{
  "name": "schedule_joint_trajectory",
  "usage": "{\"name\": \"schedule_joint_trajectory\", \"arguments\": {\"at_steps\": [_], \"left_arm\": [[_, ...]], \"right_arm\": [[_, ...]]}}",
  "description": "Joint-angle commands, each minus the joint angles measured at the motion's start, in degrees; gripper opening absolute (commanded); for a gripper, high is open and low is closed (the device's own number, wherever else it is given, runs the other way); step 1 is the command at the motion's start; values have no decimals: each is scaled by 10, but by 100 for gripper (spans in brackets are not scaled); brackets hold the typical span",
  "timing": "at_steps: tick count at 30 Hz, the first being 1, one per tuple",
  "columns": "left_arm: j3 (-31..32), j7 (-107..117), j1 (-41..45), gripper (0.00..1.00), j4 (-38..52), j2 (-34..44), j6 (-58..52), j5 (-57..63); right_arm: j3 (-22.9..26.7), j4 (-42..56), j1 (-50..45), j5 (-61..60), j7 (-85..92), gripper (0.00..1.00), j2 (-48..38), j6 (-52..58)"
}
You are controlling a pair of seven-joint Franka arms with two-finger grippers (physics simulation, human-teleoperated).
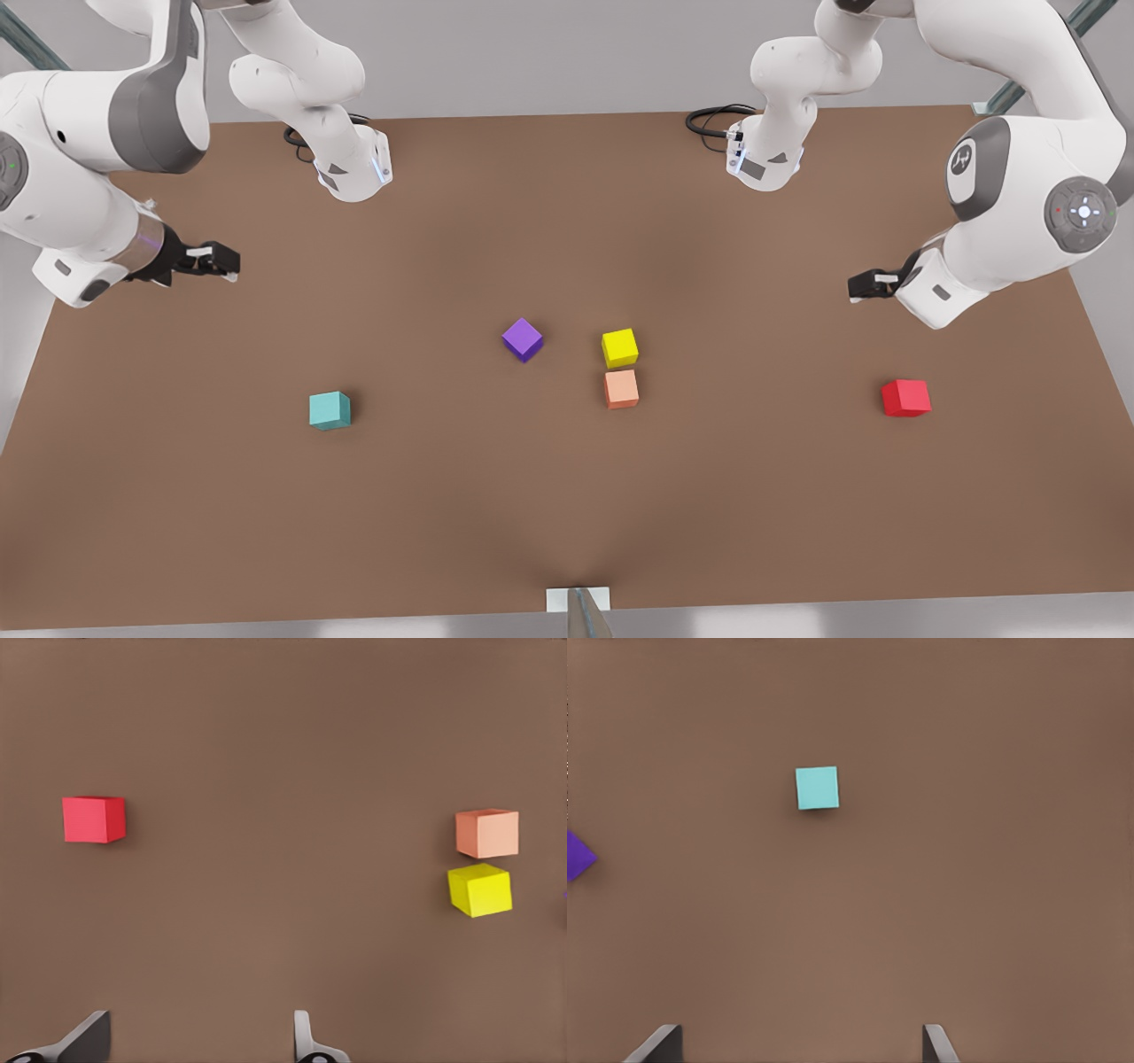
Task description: Pick up red wooden cube and pass to hand red wooden cube and place in blue wooden cube
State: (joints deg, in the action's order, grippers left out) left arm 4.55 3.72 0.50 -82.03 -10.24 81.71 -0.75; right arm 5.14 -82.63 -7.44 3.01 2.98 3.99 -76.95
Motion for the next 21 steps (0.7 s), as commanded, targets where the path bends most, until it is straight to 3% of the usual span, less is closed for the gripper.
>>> {"name": "schedule_joint_trajectory", "arguments": {"at_steps": [1, 3, 4, 5, 6, 9, 12, 14, 21], "left_arm": [[0, 20, 0, 100, 0, 0, 21, 0], [-7, -23, -5, 100, 6, -30, 24, 3], [-12, -49, -28, 100, 60, -93, 25, 2], [-13, -52, -49, 100, 182, -206, 27, 3], [-26, -55, -57, 100, 216, -255, 60, 4], [-35, -129, -91, 100, 207, -312, 169, 6], [-64, -246, -107, 100, 137, -312, 236, 1], [-70, -274, -103, 100, -28, -240, 355, 3], [-104, -433, -107, 100, -95, -246, 439, 4]], "right_arm": [[0, 0, -3, -1, 5, 100, 0, -33], [1, -1, -4, 0, 5, 100, 1, -33], [0, -1, -3, -1, 5, 100, 4, -35], [1, -1, -1, -4, 6, 100, 7, -42], [1, -2, -2, -4, 7, 100, 8, -43], [1, -11, -1, -3, 14, 100, 9, -43], [1, -17, -1, -3, 15, 100, 10, -48], [1, -21, -1, -4, 16, 100, 9, -51], [2, -32, -1, -7, 17, 100, 9, -53]]}}
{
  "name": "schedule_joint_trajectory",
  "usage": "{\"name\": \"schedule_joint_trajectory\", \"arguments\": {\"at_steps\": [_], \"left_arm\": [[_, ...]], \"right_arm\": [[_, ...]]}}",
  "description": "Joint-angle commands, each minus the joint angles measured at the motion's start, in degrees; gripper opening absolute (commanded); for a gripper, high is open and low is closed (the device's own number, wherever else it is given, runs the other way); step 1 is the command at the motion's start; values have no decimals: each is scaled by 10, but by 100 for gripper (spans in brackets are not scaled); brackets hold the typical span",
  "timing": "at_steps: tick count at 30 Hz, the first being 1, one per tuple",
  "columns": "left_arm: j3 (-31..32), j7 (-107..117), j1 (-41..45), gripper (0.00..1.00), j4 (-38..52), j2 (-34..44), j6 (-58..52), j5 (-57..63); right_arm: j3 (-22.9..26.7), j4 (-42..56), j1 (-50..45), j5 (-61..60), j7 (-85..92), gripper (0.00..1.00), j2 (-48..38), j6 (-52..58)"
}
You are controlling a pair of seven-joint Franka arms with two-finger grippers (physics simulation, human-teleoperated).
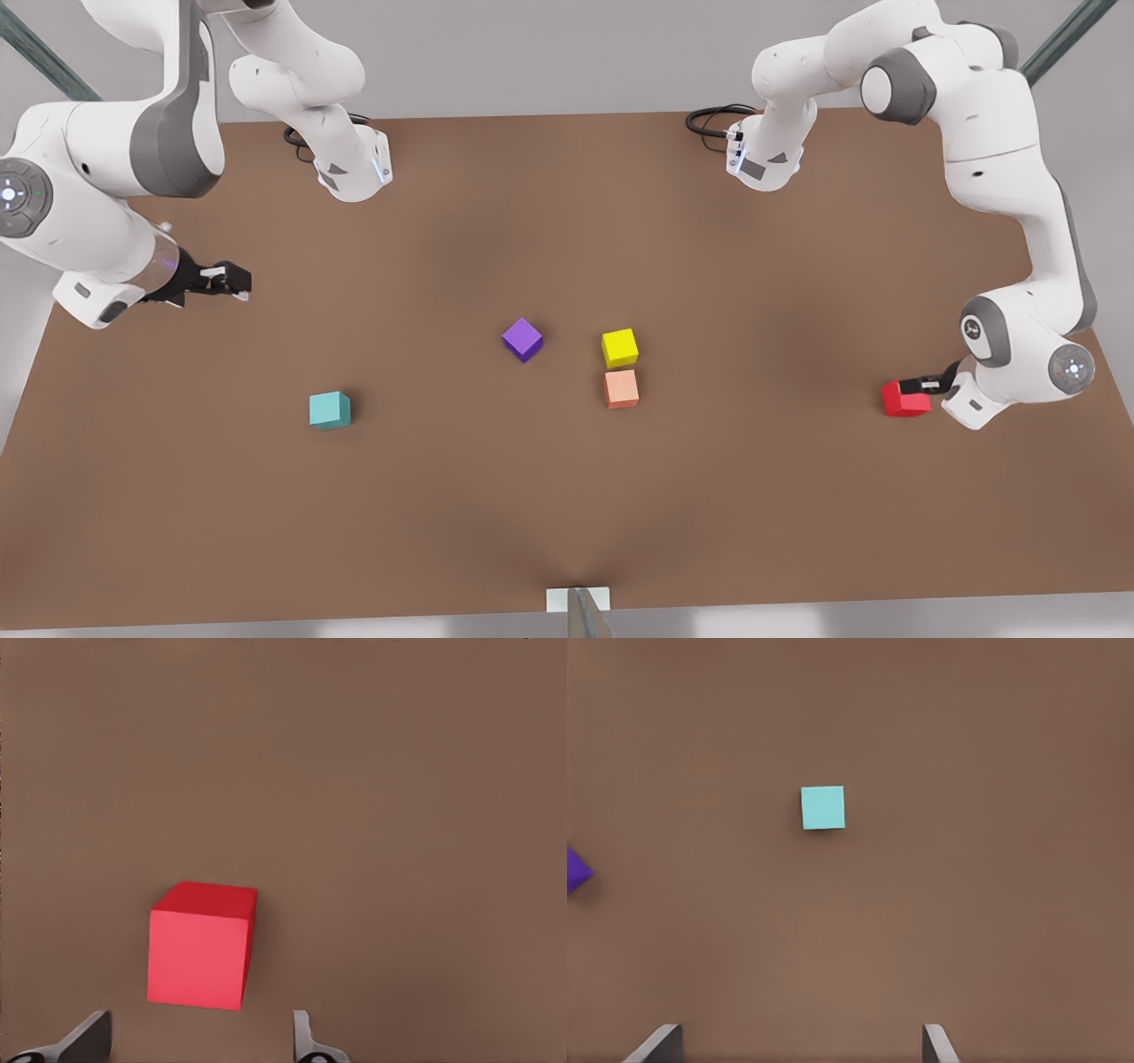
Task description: Pick up red wooden cube and pass to hand red wooden cube and place in blue wooden cube
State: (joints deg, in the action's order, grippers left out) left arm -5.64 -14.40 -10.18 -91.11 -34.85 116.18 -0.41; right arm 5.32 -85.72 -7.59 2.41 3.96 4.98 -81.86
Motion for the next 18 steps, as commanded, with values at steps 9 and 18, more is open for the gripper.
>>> {"name": "schedule_joint_trajectory", "arguments": {"at_steps": [9, 18], "left_arm": [[-2, -250, -5, 100, -27, -37, 127, 15], [-2, -244, -5, 100, -26, -81, 157, 6]], "right_arm": [[0, -10, 0, -1, 9, 100, -1, -6], [0, -10, 0, -4, 12, 100, -1, -6]]}}
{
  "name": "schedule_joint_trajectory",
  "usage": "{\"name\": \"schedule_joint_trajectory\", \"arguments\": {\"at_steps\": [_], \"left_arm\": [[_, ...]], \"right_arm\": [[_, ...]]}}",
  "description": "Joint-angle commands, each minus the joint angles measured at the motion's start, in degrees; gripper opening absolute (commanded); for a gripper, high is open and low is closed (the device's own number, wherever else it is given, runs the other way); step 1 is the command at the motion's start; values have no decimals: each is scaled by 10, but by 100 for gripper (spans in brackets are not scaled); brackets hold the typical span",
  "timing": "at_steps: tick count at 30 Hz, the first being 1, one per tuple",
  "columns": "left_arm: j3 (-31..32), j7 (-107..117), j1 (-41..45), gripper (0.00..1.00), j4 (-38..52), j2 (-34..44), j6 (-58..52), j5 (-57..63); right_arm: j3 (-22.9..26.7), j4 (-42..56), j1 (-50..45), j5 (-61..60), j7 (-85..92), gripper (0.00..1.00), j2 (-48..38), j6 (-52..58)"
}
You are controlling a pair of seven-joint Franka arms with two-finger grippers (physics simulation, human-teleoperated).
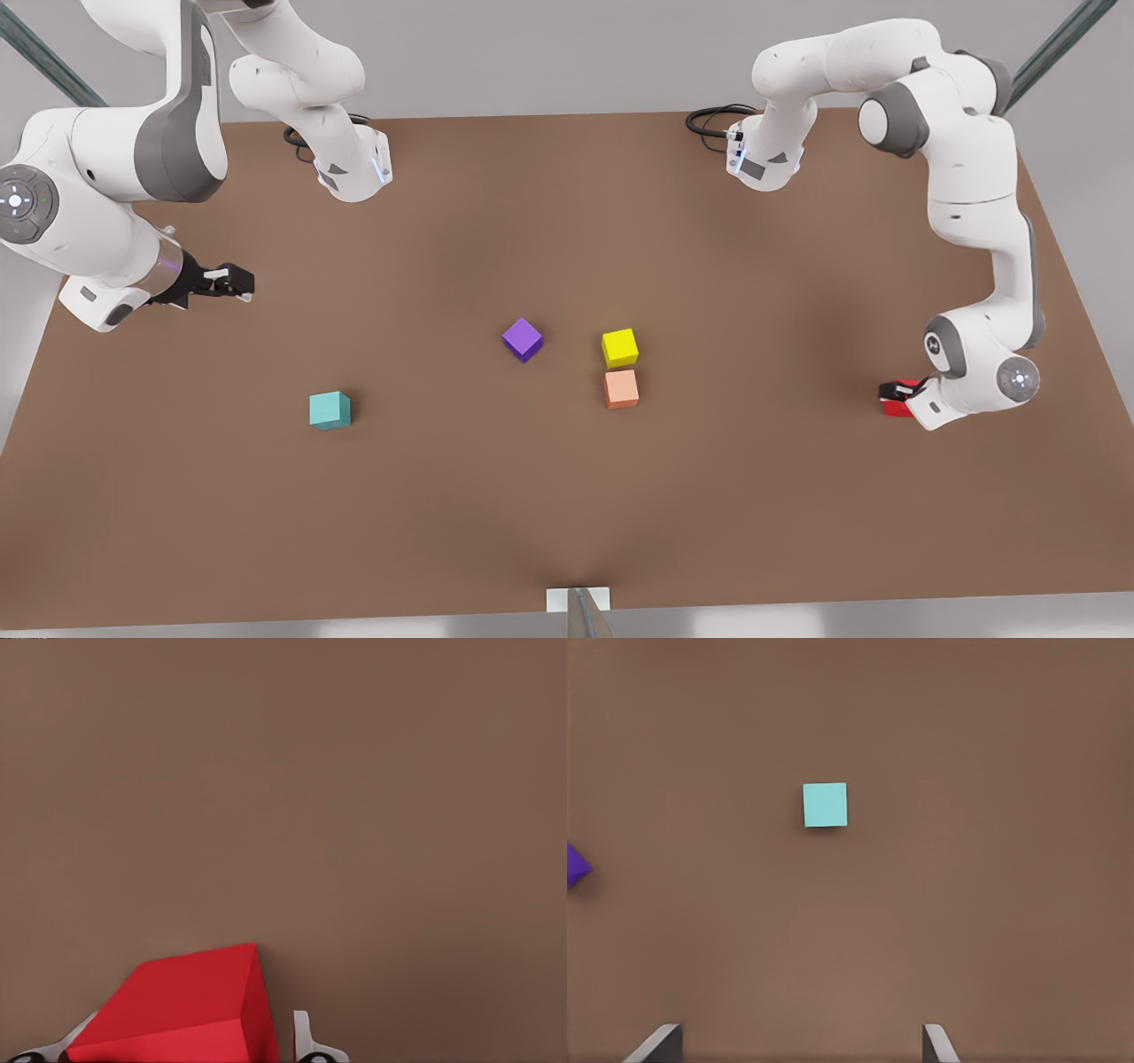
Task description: Pick up red wooden cube and pass to hand red wooden cube and place in blue wooden cube
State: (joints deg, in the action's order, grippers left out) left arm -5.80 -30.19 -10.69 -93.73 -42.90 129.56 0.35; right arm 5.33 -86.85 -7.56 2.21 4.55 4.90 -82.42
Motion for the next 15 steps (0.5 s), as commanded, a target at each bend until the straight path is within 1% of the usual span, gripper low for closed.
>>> {"name": "schedule_joint_trajectory", "arguments": {"at_steps": [1, 2, 3, 6, 8, 10, 11, 12, 13, 14, 15], "left_arm": [[0, -83, -1, 100, 0, -2, 24, -3], [0, -78, -2, 83, 0, -2, 24, -30], [0, -75, -3, 67, 0, -2, 24, -34], [0, -74, -4, 67, 1, 0, 23, -34], [6, 4, 0, 67, 0, 4, 15, -33], [46, 119, 8, 67, 5, 18, -32, -36], [57, 150, 18, 67, 7, 22, -47, -73], [69, 160, 25, 67, 27, 22, -86, -141], [85, 178, 24, 67, 54, 22, -139, -180], [116, 240, 27, 67, 79, 20, -183, -201], [167, 352, 27, 67, 93, 19, -200, -207]], "right_arm": [[0, -3, 0, -2, 6, 100, -1, 0], [0, -3, 0, -3, 6, 100, -2, 0], [0, -3, 0, -3, 6, 100, -2, 0], [0, -6, 1, -4, 12, 100, -2, -1], [0, -6, 1, -4, 12, 100, -2, -3], [0, -7, 1, -4, 12, 100, -2, -3], [0, -7, 1, -4, 12, 100, -2, -3], [0, -7, 1, -4, 12, 100, -2, -4], [0, -7, 1, -4, 12, 100, -1, -4], [0, -7, 1, -4, 12, 100, -2, -4], [0, -7, 1, -4, 12, 100, -2, -3]]}}
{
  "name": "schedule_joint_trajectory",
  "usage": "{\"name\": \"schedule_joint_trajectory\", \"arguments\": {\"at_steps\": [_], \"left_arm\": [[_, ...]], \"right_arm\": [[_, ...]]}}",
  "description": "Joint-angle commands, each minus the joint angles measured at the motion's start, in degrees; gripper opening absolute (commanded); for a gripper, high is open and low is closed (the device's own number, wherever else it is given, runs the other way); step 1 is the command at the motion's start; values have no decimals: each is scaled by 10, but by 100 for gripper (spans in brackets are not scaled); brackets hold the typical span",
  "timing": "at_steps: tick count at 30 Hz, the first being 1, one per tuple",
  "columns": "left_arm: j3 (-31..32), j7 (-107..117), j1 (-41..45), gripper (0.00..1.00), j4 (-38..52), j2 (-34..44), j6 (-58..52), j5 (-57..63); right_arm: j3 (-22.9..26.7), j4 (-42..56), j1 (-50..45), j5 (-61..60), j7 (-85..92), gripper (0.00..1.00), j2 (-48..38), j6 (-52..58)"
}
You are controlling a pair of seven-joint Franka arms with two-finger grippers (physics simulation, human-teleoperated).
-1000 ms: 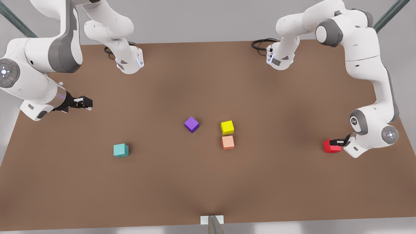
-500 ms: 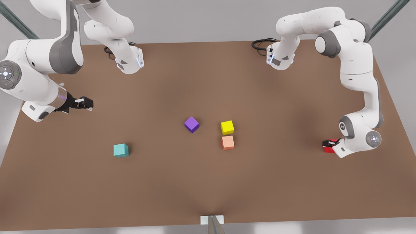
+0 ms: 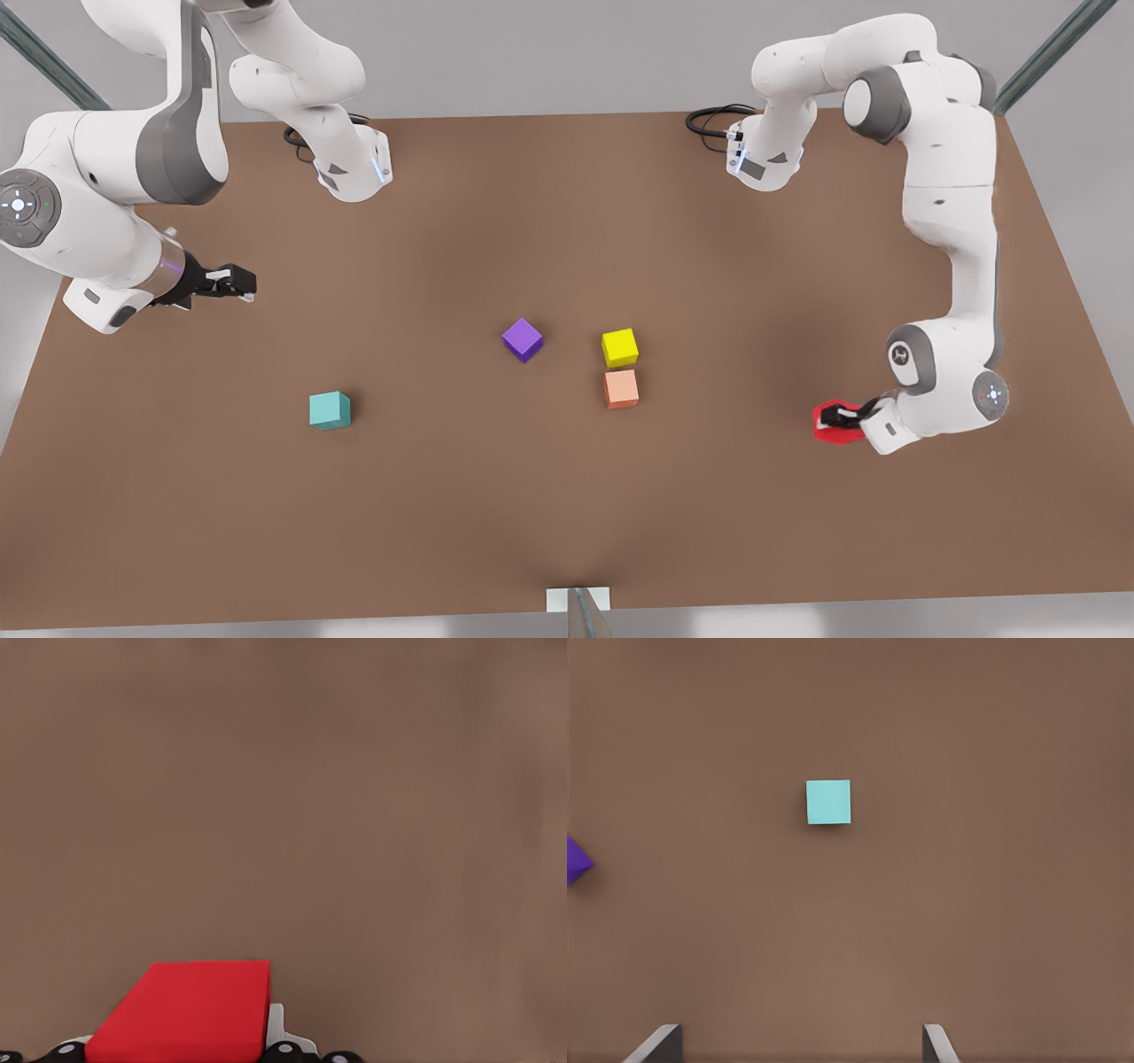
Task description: Pick up red wooden cube and pass to hand red wooden cube and place in blue wooden cube
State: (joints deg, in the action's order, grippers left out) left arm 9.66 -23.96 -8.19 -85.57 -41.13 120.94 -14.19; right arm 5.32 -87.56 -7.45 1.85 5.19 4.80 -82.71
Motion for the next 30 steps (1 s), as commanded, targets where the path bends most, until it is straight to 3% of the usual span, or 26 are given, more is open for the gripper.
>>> {"name": "schedule_joint_trajectory", "arguments": {"at_steps": [1, 2, 4, 11, 15, 25, 30], "left_arm": [[82, 375, 2, 67, 22, -2, -119, -62], [128, 423, 2, 67, 33, -3, -128, -86], [162, 455, 1, 67, 45, -11, -136, -225], [203, 363, 1, 68, 96, -88, -86, -428], [241, 353, 19, 67, 105, -105, 11, -442], [241, 122, 78, 68, 140, -131, -18, -406], [242, 60, 82, 67, 141, -127, -16, -386]], "right_arm": [[0, 0, 0, -1, 6, 100, -1, 0], [0, -1, 0, -1, 6, 100, -1, 0], [0, -1, 0, -1, 6, 100, -1, 0], [0, -4, 2, -1, 10, 100, 0, -2], [1, -5, 2, 0, 10, 100, 0, -3], [2, -8, 2, -4, 18, 100, -1, -5], [7, 56, 31, -214, 117, 100, 92, -5]]}}
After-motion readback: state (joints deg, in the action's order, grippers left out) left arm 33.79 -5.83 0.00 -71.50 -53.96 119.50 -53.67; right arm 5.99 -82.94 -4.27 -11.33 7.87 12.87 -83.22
